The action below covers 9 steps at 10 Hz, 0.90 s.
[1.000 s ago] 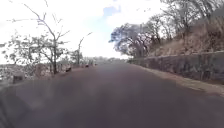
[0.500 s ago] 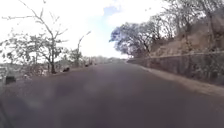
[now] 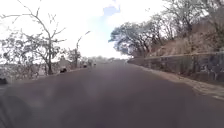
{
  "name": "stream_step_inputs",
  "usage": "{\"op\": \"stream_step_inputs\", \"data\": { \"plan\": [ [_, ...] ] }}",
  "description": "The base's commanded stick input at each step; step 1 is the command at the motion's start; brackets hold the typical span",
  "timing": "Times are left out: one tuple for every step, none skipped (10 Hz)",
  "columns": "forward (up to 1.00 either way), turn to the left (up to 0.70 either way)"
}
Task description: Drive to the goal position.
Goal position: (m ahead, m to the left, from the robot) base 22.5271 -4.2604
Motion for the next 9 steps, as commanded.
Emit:
{"op": "stream_step_inputs", "data": {
  "plan": [
    [0.70,0.00],
    [0.70,0.00],
    [0.70,0.00],
    [0.70,0.00],
    [0.70,0.00],
    [0.70,0.00],
    [0.70,0.00],
    [0.70,0.00],
    [0.70,0.00]
  ]
}}
